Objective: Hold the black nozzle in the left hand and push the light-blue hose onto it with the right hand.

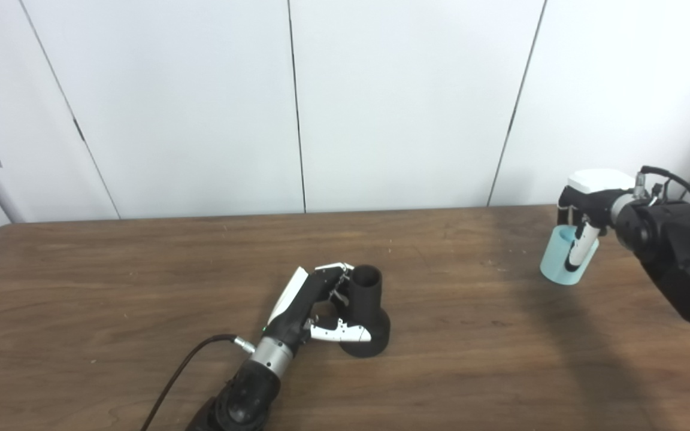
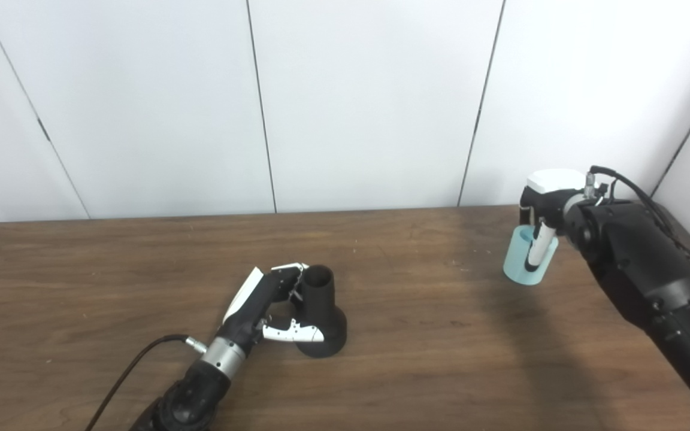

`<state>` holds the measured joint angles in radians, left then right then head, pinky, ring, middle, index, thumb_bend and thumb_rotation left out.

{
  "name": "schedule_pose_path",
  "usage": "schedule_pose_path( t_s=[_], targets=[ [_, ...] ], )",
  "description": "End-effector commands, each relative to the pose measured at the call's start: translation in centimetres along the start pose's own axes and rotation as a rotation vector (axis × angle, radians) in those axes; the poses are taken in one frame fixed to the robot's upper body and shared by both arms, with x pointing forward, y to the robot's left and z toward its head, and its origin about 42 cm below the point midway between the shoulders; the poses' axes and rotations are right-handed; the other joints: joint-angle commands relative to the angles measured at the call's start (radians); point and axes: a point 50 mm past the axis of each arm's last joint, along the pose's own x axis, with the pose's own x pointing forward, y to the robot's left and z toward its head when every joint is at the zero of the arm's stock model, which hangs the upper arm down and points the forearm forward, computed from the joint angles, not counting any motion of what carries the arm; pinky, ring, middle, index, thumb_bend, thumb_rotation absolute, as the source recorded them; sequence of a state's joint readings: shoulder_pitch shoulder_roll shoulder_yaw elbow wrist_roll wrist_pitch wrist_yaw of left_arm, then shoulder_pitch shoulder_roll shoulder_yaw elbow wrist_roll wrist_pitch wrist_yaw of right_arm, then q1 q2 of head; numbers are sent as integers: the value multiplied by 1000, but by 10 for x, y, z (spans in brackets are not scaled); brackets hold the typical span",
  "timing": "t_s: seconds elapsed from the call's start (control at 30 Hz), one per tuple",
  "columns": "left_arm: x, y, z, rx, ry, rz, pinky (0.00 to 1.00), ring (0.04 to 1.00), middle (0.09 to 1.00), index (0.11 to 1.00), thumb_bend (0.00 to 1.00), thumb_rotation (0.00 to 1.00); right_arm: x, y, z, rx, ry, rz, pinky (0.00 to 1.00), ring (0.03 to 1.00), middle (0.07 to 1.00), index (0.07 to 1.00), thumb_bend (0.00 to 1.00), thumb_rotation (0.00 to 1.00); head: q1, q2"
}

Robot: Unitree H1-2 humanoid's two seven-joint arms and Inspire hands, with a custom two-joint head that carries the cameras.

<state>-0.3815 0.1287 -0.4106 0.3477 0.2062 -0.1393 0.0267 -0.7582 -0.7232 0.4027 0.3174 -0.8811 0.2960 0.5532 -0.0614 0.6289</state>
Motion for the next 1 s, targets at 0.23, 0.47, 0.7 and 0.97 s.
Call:
schedule_pose_path(
  t_s=[0.23,0.47,0.7,0.97],
  targets=[
    [-56,-46,-68,29,307,-180,388,458,474,497,522,0,-40,-82,43,-29,-255,-282,224,309,421,518,525,0,-3,-2],
    [-54,-50,-67,28,308,-183,386,456,471,498,522,0,-84,-120,104,-42,-465,-385,263,326,419,517,525,0,1,-3],
    [-53,-54,-65,19,301,-180,388,459,473,497,522,0,-105,-133,138,-68,-583,-407,190,274,415,520,524,0,8,-2],
    [-51,-59,-63,-4,308,-165,394,467,478,495,522,0,-108,-141,158,-142,-645,-384,211,289,417,521,524,0,19,-2]
  ],
)
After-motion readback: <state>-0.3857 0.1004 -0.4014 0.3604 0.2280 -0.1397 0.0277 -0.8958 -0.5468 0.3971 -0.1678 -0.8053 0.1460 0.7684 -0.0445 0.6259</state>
